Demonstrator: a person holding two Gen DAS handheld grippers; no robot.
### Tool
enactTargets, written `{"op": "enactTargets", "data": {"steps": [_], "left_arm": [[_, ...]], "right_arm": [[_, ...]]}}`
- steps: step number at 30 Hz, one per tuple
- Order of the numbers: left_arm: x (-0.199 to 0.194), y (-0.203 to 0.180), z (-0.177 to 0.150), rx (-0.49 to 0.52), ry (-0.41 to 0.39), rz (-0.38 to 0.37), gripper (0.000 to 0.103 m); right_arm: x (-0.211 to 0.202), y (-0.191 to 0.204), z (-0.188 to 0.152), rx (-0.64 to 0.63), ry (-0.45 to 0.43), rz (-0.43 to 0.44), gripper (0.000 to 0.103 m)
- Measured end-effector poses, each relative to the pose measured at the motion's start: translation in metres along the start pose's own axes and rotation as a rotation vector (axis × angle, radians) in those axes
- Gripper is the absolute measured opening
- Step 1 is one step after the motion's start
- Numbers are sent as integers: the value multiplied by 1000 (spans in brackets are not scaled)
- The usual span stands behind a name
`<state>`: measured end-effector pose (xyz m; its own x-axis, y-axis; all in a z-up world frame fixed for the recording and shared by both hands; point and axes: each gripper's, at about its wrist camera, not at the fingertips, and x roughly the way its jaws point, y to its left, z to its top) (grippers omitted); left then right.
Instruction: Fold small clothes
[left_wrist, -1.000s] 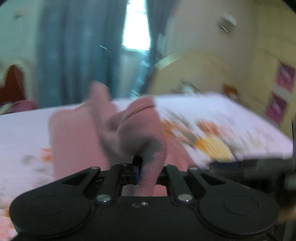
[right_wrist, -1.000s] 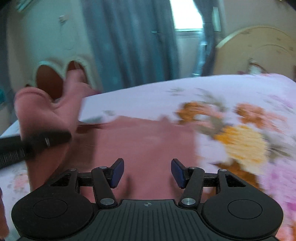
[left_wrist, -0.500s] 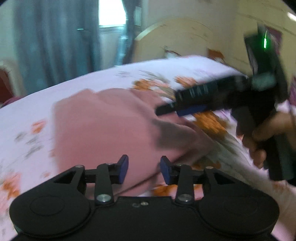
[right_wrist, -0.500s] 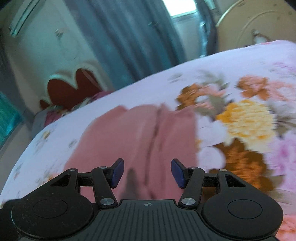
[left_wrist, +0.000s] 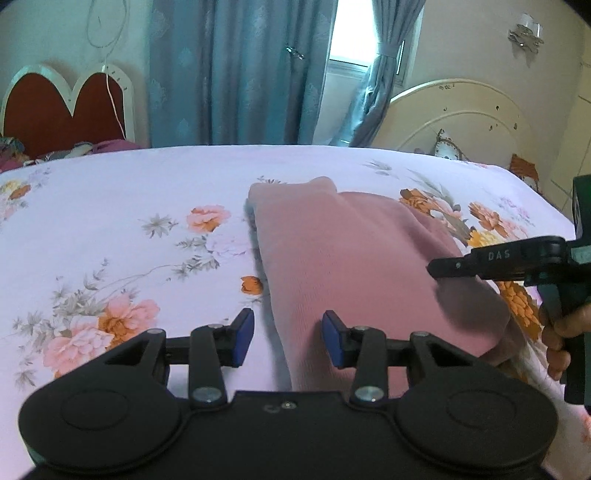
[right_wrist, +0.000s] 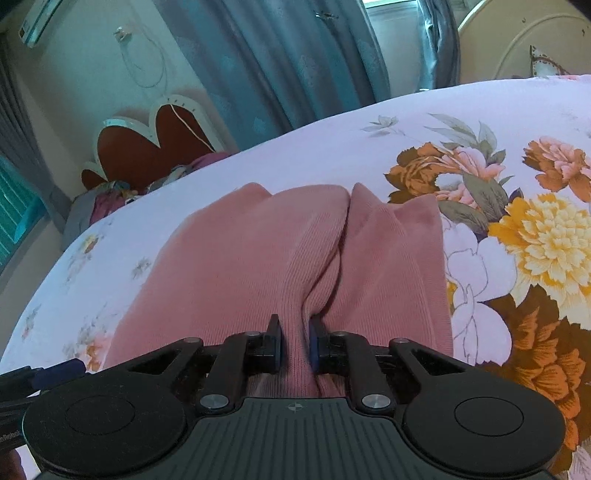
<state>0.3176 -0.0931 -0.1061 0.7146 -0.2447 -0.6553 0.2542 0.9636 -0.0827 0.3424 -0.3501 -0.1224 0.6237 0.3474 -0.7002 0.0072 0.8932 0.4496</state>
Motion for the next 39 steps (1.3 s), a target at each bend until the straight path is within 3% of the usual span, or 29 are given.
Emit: {"op": "enactTargets", "data": {"steps": [7, 15, 19, 22, 28, 29, 32, 33, 35, 36, 37, 39], "left_arm": [[15, -2, 8, -20, 6, -21, 41], [24, -15, 17, -12, -12, -68, 41], [28, -26, 10, 2, 5, -98, 57], [41, -33, 0, 21, 52, -94, 59], [47, -25, -1, -14, 71, -88, 64], [47, -24, -1, -20, 72, -89, 65], [48, -21, -2, -30, 72, -93, 66], [49, -21, -2, -31, 71, -93, 66], [50, -21, -3, -37, 69, -89, 66], [50, -21, -4, -41, 69, -87, 66], [52, -22, -4, -47, 71, -85, 66], [53, -22, -4, -54, 75, -83, 66]], "right_arm": [[7, -5, 6, 41, 26, 10, 14], [-54, 4, 15, -79, -138, -48, 11], [-63, -17, 0, -61, -110, -132, 11], [-47, -35, -18, -6, -49, -173, 11], [-73, -37, -21, 38, -87, -135, 14], [-80, -37, -24, 46, -87, -125, 18], [-93, -31, -33, 26, -70, -135, 49], [-96, -27, -39, 12, -65, -139, 49], [-94, -23, -49, -29, -43, -179, 44], [-90, -25, -53, -44, -29, -203, 19], [-85, -29, -56, -29, -7, -205, 9], [-81, -38, -60, 9, -4, -207, 9]]}}
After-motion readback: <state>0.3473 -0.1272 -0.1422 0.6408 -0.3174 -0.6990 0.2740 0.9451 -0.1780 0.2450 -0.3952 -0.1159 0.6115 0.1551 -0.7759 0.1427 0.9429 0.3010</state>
